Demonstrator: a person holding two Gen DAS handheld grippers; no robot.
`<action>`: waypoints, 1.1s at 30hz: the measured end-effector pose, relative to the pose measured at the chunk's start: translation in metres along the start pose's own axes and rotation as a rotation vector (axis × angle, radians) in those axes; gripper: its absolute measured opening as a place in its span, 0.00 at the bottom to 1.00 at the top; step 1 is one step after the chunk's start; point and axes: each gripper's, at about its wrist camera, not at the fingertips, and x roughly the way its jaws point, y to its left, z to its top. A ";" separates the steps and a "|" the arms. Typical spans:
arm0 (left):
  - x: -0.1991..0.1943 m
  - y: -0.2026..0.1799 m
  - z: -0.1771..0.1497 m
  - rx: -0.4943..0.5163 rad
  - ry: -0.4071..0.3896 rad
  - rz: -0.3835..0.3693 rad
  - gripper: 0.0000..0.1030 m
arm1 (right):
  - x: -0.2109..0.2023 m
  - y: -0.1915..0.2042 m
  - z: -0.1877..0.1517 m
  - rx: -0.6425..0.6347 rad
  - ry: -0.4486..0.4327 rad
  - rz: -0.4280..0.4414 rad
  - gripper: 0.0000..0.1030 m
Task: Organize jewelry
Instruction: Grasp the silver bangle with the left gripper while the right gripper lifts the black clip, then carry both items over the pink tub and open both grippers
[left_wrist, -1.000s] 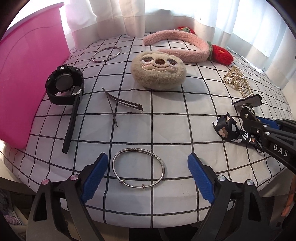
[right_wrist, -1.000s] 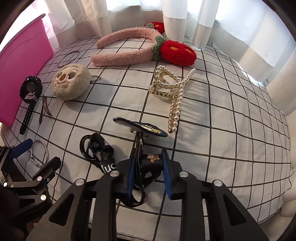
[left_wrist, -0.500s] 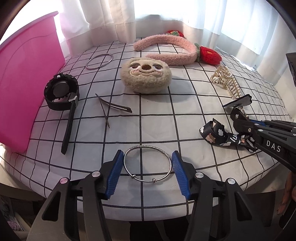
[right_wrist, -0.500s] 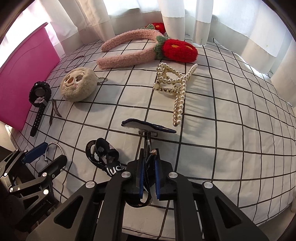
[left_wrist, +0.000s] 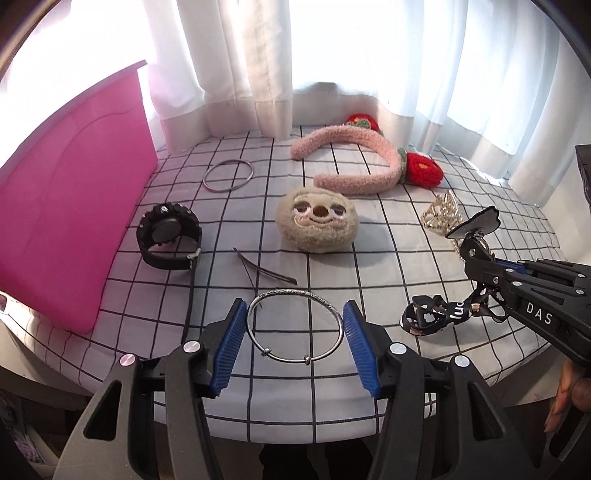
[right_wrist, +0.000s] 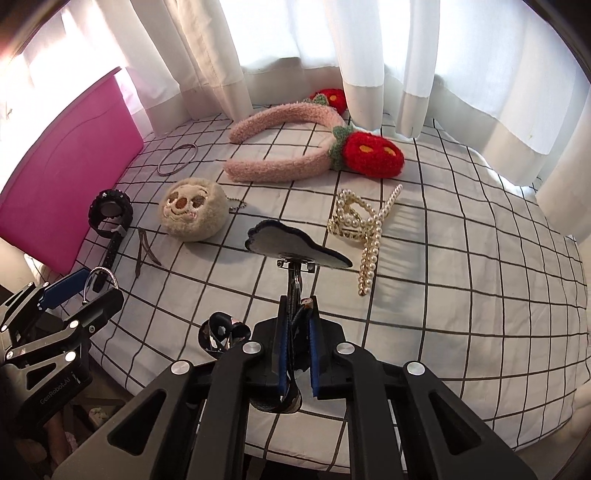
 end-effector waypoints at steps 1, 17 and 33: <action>-0.005 0.002 0.004 -0.002 -0.014 0.002 0.51 | -0.004 0.003 0.005 -0.007 -0.011 0.001 0.09; -0.102 0.087 0.090 -0.139 -0.242 0.091 0.51 | -0.086 0.101 0.128 -0.188 -0.272 0.093 0.09; -0.096 0.291 0.118 -0.390 -0.174 0.315 0.51 | -0.036 0.328 0.236 -0.452 -0.200 0.362 0.09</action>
